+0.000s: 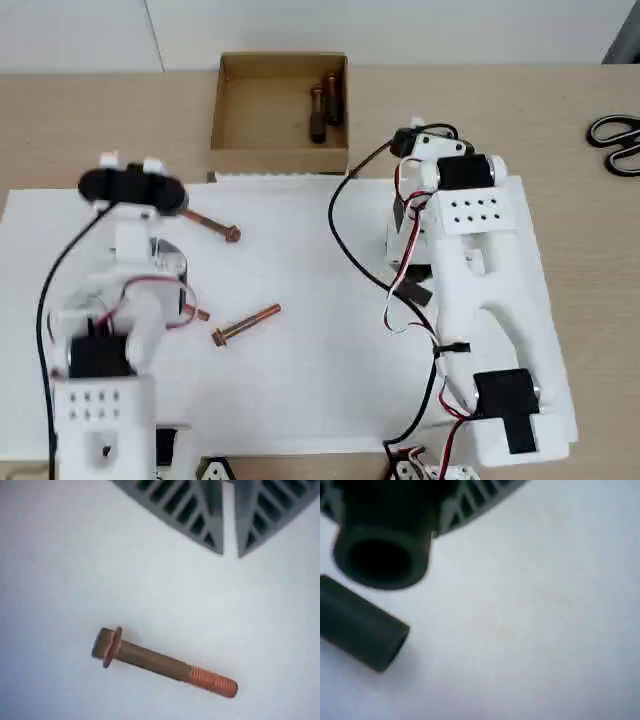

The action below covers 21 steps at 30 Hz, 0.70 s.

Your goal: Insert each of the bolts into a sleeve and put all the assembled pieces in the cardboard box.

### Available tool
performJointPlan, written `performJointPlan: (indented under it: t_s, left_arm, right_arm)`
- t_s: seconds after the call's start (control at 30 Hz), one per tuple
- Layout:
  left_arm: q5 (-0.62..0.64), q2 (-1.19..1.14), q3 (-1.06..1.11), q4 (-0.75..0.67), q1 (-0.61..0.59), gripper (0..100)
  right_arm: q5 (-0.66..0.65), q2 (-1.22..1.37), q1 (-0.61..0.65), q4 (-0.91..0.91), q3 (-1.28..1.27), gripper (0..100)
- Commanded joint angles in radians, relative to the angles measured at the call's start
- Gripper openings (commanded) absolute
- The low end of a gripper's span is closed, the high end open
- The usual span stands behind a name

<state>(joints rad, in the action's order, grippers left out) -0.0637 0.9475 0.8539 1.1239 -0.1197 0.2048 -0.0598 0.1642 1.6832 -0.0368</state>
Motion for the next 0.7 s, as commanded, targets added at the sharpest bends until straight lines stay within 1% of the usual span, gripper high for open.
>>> performJointPlan:
  t_s: [0.0,0.1,0.17,0.2,0.23,0.27,0.37,0.43,0.5,0.67]
  left_arm:
    - [0.009,-0.276,-0.251,0.123,-0.015,0]
    - [0.006,-0.425,-0.390,0.233,-0.025,0]
    - [0.017,-0.488,-0.473,0.331,-0.023,1]
    - [0.044,-0.519,-0.510,0.374,-0.025,1]
    - [0.104,-0.540,-0.544,0.405,-0.025,1]
    - [0.193,-0.559,-0.568,0.428,-0.025,1]
    - [0.537,-0.598,-0.621,0.473,-0.025,1]
    - [0.718,-0.612,-0.624,0.496,-0.021,1]
    - [0.829,-0.617,-0.622,0.509,-0.018,1]
    - [0.962,-0.618,-0.610,0.514,-0.023,1]
  right_arm:
    - [0.009,-0.073,-0.008,-0.004,-0.015,0.3]
    - [0.011,-0.105,-0.008,-0.004,-0.048,0.3]
    - [0.011,-0.122,-0.008,-0.004,-0.068,0.3]
    - [0.011,-0.131,-0.010,-0.004,-0.077,0.3]
    - [0.011,-0.142,-0.010,-0.004,-0.087,0.3]
    - [0.011,-0.151,-0.010,-0.004,-0.098,0.3]
    - [0.011,-0.180,-0.010,-0.004,-0.135,0.3]
    - [0.011,-0.193,-0.010,-0.005,-0.161,0.3]
    - [0.011,-0.199,-0.012,-0.005,-0.187,0.3]
    - [0.011,-0.222,-0.065,-0.005,-0.241,0.3]
